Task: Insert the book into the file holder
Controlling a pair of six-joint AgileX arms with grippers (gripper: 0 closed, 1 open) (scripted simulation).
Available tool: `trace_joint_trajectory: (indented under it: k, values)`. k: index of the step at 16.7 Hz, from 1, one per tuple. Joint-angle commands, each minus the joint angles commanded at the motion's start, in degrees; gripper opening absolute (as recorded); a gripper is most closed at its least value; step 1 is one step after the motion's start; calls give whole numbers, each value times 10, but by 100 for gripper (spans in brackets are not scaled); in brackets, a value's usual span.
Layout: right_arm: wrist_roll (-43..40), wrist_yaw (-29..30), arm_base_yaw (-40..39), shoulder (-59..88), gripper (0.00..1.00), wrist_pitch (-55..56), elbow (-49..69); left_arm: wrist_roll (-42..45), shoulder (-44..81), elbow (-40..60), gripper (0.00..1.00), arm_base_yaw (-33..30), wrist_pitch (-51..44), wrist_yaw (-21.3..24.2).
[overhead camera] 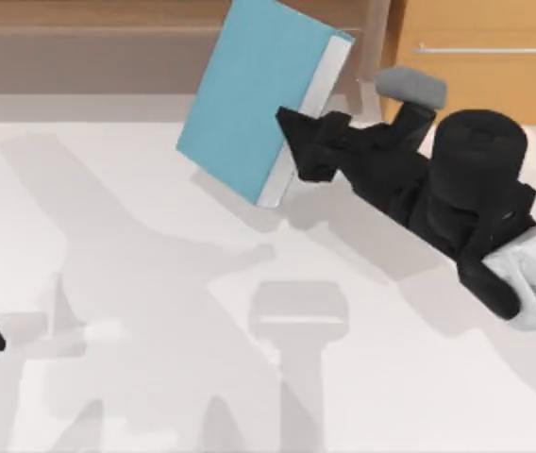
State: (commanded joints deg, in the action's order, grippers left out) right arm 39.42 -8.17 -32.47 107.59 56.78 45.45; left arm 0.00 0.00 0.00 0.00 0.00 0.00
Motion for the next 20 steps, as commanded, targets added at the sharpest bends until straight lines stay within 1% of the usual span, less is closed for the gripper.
trace_joint_trajectory:
  k: [5,9,15,18,20]
  values:
    - [109,-101,98,-36,0,-22,-121,0,0,0,100,0,0,0]
    - [194,-150,232,-74,0,-44,-161,0,0,0,100,0,0,0]
    - [304,-177,467,-132,0,-89,-138,0,0,0,100,0,0,0]
    - [352,-179,553,-119,0,-120,-94,0,0,0,100,0,0,0]
    - [383,-178,594,-94,0,-138,-53,0,0,0,100,0,0,0]
